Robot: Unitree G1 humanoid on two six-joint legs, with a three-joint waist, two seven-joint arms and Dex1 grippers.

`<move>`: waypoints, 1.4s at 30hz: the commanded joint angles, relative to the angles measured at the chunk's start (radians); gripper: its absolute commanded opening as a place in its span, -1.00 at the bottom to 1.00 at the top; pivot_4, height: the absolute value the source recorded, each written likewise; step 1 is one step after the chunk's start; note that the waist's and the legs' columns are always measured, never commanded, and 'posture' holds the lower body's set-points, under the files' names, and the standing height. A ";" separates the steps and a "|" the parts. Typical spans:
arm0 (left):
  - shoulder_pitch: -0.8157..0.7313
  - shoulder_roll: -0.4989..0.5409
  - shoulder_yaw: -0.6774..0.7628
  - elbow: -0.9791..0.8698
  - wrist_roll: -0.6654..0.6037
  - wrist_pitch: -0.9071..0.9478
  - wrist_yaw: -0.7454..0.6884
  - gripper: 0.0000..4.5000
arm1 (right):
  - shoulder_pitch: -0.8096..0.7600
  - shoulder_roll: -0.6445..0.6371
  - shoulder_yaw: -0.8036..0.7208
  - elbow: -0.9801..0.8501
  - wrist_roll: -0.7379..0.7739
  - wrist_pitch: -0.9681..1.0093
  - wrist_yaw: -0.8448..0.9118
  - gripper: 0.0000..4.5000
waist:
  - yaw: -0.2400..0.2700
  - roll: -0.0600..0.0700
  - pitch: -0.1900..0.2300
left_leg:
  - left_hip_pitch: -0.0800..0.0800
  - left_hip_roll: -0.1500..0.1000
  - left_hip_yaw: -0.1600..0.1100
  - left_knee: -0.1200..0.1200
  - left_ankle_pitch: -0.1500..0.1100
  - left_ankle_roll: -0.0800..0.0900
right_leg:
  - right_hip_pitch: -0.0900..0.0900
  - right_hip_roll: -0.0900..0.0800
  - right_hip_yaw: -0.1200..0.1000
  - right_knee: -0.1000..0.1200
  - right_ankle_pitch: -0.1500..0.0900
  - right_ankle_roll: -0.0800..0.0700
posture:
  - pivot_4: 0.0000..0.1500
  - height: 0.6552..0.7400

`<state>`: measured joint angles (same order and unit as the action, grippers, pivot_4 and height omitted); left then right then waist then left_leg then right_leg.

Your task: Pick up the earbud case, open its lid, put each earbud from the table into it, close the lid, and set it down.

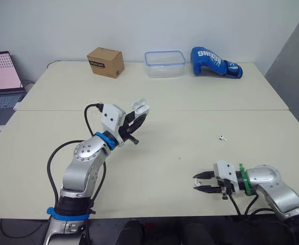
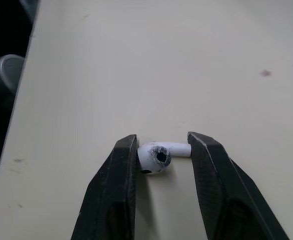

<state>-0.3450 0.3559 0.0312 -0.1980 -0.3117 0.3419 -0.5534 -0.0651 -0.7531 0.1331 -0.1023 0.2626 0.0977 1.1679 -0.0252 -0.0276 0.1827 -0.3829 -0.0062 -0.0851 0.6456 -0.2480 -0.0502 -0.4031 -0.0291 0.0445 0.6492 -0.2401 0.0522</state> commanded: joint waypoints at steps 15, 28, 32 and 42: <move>-0.024 -0.021 -0.010 -0.001 -0.002 -0.033 -0.008 -0.67 | 0.347 0.226 -0.544 -0.243 0.091 0.367 -0.659 -0.46 | 0.003 0.001 -0.001 | 0.000 0.000 0.002 0.000 0.000 0.000 | 0.000 0.000 0.002 0.000 -0.001 0.002 | 1.00 1.00; -0.006 -0.022 -0.006 -0.024 0.000 -0.027 0.003 -0.67 | 0.369 0.305 -0.526 -0.362 0.111 0.518 -0.792 0.47 | -0.001 0.003 -0.002 | 0.000 0.000 0.002 -0.001 0.000 0.000 | 0.000 0.001 0.002 0.000 -0.002 0.002 | 1.00 1.00; -0.002 -0.032 0.007 -0.017 -0.007 -0.031 0.016 -0.67 | 0.304 0.297 -0.606 -0.414 0.284 0.565 -0.738 0.98 | -0.002 0.004 -0.002 | 0.000 0.000 0.002 0.000 0.000 0.000 | 0.000 0.001 0.002 0.000 -0.002 0.002 | 1.00 1.00; -0.004 -0.040 0.009 0.004 0.001 -0.051 0.036 -0.67 | 0.126 0.033 -0.619 -0.495 0.559 0.697 -0.597 0.98 | -0.001 0.004 -0.002 | -0.001 0.000 0.002 0.000 0.000 0.001 | 0.000 0.001 0.002 -0.001 -0.002 0.003 | 1.00 1.00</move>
<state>-0.3366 0.3226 0.0315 -0.1791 -0.3099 0.3183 -0.5247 0.0909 -0.6488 -0.5020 -0.6030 0.8448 0.8174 0.4952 -0.0267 -0.0238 0.1806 -0.3838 -0.0063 -0.0825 0.6461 -0.2482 -0.0496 -0.4033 -0.0283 0.0470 0.6483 -0.2417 0.0550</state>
